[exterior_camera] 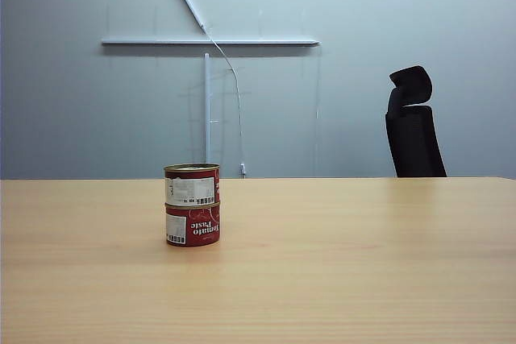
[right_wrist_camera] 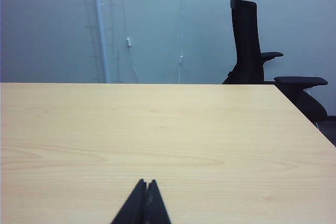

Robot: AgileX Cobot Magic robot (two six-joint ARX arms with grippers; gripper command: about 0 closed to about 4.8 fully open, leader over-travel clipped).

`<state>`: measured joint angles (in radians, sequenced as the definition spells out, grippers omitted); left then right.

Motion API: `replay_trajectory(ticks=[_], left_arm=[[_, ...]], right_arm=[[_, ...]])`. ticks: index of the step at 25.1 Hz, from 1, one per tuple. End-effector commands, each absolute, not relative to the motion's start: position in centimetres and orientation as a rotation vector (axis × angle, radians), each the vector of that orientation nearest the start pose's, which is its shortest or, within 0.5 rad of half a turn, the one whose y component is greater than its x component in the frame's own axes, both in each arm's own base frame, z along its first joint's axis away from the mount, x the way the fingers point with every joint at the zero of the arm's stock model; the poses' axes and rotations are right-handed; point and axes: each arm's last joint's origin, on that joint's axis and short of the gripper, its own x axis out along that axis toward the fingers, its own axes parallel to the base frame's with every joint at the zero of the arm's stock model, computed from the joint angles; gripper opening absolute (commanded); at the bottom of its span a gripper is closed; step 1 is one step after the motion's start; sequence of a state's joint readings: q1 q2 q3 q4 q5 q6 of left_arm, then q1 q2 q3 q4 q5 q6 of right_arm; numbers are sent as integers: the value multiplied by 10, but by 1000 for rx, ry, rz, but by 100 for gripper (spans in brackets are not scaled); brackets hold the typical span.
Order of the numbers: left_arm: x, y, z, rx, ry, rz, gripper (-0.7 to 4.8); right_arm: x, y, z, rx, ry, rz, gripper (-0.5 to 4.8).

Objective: Stack a can of tomatoes on the right onto the can of tomatoes on the left.

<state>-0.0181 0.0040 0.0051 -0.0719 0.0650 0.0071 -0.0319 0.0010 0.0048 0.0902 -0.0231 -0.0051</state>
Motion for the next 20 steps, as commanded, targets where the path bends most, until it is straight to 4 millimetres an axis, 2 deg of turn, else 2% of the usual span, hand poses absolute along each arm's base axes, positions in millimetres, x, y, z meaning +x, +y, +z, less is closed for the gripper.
replay_trajectory(ticks=[1, 20], left_arm=[[97, -4, 160, 5, 63, -86, -4], [97, -4, 160, 5, 63, -86, -4]], right_arm=[[97, -2, 174, -12, -111, -10, -9], [97, -2, 174, -14, -103, -11, -8]])
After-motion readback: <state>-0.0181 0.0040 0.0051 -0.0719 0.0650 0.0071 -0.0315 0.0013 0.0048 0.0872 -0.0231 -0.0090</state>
